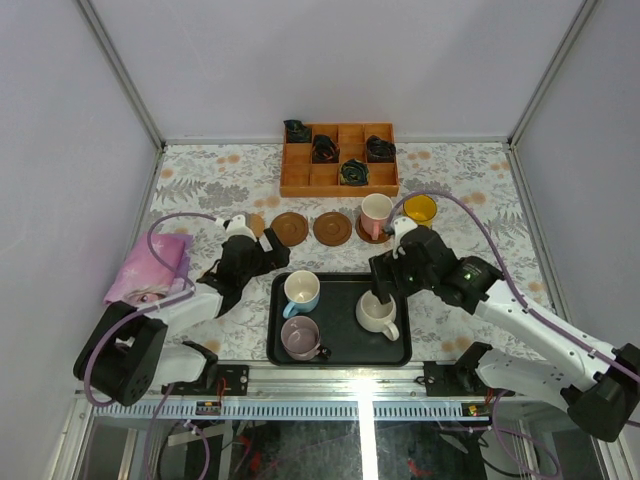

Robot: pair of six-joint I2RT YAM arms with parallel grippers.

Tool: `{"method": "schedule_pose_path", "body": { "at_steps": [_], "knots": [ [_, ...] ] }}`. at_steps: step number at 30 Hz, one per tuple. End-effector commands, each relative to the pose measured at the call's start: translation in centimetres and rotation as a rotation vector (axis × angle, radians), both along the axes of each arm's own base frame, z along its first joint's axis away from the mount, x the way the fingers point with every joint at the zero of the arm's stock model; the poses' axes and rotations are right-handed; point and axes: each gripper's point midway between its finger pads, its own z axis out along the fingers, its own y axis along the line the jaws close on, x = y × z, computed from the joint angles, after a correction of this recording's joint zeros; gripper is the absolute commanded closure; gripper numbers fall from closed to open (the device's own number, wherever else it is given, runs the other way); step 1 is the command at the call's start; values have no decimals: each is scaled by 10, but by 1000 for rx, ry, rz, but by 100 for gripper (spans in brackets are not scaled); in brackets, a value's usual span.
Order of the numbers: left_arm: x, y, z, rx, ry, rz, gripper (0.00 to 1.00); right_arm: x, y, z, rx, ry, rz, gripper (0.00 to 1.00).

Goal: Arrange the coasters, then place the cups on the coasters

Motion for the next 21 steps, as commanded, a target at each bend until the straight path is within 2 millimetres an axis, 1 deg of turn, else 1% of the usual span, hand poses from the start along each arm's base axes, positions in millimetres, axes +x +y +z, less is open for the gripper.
{"method": "schedule_pose_path", "body": {
  "at_steps": [1, 5, 11, 17, 21],
  "knots": [
    [-3, 5, 12, -3, -50, 12, 0, -41, 15, -12, -26, 118, 153, 11],
    [-10, 6, 13, -14, -54, 4, 0, -53, 14, -24, -106, 144, 141, 11],
    [-18, 7, 13, -19, -57, -9, 0, -64, 11, -30, -123, 159, 86, 9],
    [-20, 5, 14, -28, -60, -23, 0, -76, 6, -48, -166, 217, 66, 8],
    [-20, 3, 14, -33, -62, -29, 0, -86, 2, -59, -201, 255, 50, 9]
  ]
}}
